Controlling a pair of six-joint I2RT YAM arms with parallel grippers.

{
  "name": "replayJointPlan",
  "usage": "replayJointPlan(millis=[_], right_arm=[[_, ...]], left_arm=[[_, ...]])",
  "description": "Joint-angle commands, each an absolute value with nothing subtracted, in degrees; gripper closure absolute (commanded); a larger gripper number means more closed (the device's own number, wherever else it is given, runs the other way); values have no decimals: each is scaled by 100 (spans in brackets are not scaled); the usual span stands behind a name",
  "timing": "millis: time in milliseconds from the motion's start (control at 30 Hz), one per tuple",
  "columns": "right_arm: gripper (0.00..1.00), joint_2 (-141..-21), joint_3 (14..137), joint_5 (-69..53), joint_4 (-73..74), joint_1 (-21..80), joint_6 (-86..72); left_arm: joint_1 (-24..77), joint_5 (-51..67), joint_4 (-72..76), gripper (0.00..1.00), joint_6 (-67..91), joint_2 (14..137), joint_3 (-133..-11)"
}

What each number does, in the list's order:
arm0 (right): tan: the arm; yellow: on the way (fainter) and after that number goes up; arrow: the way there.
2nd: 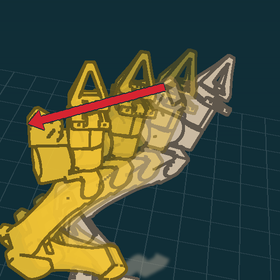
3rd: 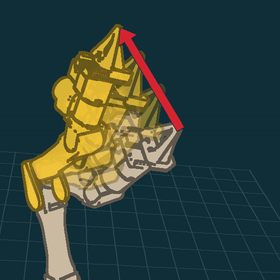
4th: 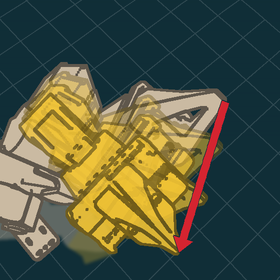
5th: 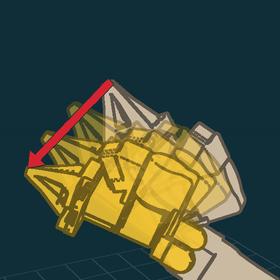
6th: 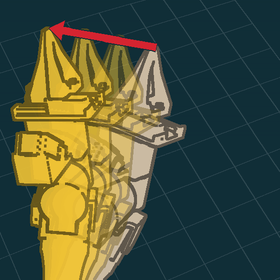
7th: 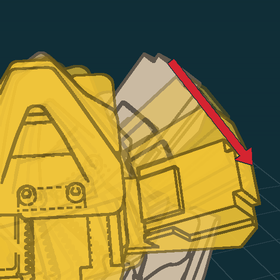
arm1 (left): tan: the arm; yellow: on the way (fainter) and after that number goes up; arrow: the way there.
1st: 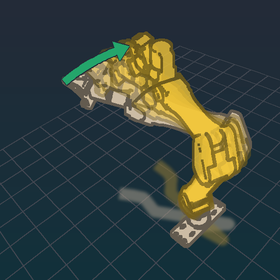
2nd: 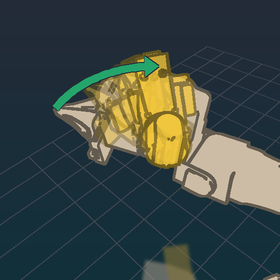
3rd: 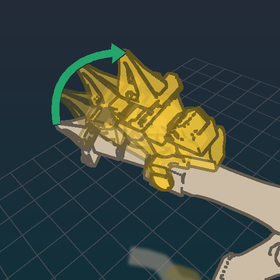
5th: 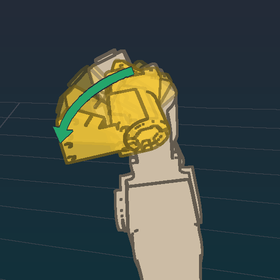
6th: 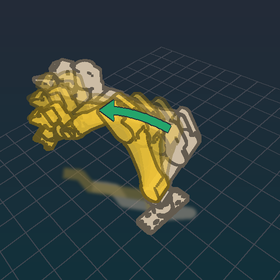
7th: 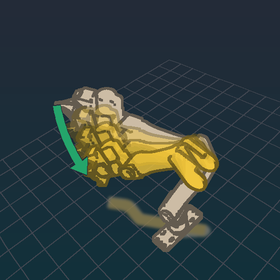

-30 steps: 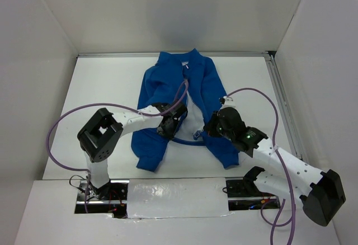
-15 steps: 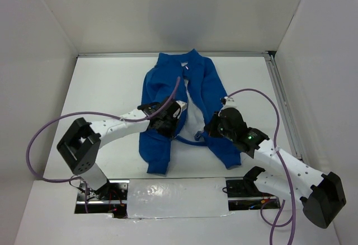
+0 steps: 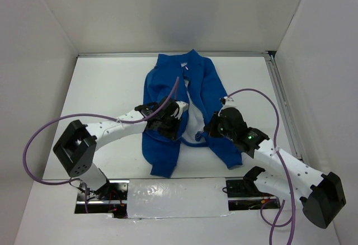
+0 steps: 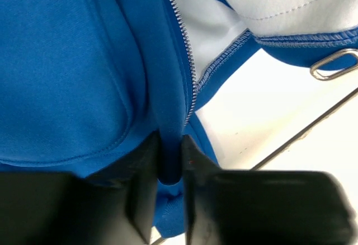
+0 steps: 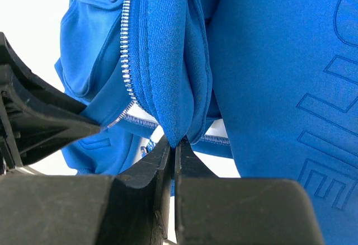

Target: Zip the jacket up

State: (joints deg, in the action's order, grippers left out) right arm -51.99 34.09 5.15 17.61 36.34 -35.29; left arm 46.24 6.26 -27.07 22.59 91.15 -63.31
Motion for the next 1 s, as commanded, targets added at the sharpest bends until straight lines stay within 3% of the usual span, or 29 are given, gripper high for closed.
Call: replayJointPlan(millis=[0, 67, 200, 267, 433, 800, 967], right_arm=[[97, -5229, 3375, 562, 1503, 3586, -3472], [97, -5238, 3366, 554, 1477, 3586, -3472], [97, -5291, 3366, 413, 1415, 3595, -3419], [97, -5326, 3358, 378, 1345, 3595, -3419], [100, -5309, 3209, -287, 871, 3630, -3314], [100, -4712, 2725, -1915, -825, 3867, -2655], [100, -4413, 2584, -2057, -1536, 3894, -2794]], left_arm=[[4641, 659, -2874, 73, 2294, 9228, -6407], [4641, 677, -2883, 77, 2303, 9264, -6407], [4649, 834, -2804, 96, 2242, 9176, -6416], [4649, 1106, -2585, 100, 2171, 9036, -6346], [4649, 1739, -2093, 100, 2250, 8719, -6232], [4614, 1502, -830, 100, 3243, 7120, -5618], [4623, 1635, 121, 100, 3822, 6567, -5151]])
